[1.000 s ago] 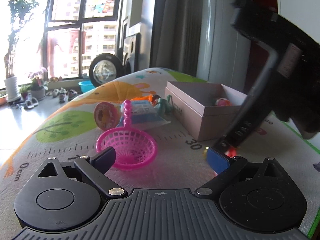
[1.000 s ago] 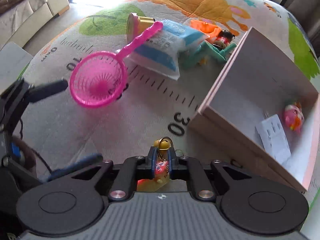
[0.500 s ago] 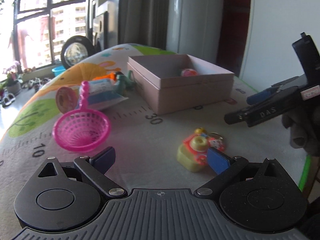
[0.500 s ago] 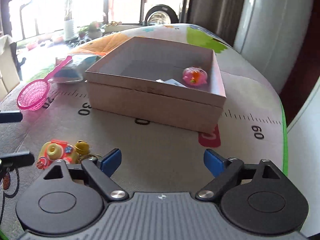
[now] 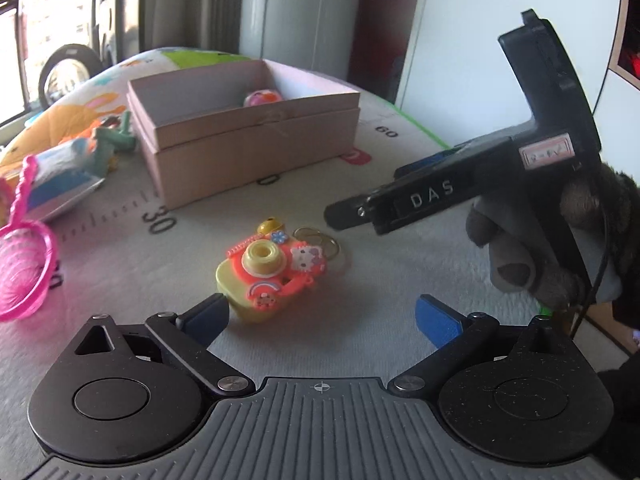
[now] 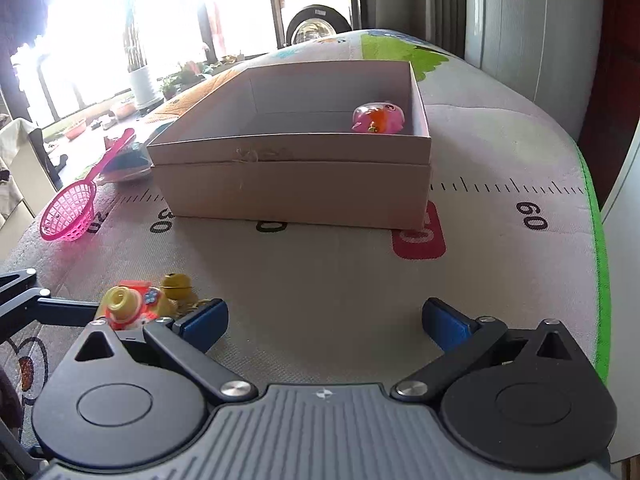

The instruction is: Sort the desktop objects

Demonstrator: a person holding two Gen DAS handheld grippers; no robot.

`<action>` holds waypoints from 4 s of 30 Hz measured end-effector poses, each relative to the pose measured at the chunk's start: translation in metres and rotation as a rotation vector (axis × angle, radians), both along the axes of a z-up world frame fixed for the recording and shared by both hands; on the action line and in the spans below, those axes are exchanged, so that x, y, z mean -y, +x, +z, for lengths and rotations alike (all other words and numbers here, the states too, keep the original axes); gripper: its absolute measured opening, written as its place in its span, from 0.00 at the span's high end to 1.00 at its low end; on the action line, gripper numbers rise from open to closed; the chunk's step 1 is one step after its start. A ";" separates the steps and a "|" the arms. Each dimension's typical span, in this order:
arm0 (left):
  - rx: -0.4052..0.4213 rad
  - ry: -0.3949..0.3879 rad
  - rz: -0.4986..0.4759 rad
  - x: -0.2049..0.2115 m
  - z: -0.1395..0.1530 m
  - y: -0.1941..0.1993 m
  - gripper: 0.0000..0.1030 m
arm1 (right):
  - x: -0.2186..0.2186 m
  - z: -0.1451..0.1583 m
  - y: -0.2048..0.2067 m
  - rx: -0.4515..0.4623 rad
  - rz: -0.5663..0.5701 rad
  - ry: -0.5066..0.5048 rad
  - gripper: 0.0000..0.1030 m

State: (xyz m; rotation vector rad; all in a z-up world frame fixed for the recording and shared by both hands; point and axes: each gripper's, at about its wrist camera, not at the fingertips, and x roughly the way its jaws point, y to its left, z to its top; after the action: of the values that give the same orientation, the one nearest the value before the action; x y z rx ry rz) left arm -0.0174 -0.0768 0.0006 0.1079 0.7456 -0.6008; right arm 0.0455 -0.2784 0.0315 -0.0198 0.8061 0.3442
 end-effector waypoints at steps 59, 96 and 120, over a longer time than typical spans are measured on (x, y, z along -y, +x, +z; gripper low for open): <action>0.359 0.064 0.383 -0.043 0.111 0.065 0.15 | -0.007 0.122 -0.042 0.338 0.072 0.039 0.44; 0.093 -0.019 0.522 -0.122 0.008 0.033 0.01 | -0.116 0.115 0.148 0.115 0.021 -0.018 0.36; 0.075 -0.158 0.537 -0.141 0.007 0.036 0.00 | -0.271 0.028 0.249 -0.167 0.183 -0.294 0.65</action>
State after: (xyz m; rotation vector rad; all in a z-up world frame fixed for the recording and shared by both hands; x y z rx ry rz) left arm 0.0185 0.0639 0.0074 -0.2112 0.6166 -0.1405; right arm 0.2950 -0.0078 0.0595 -0.3453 1.0188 0.4007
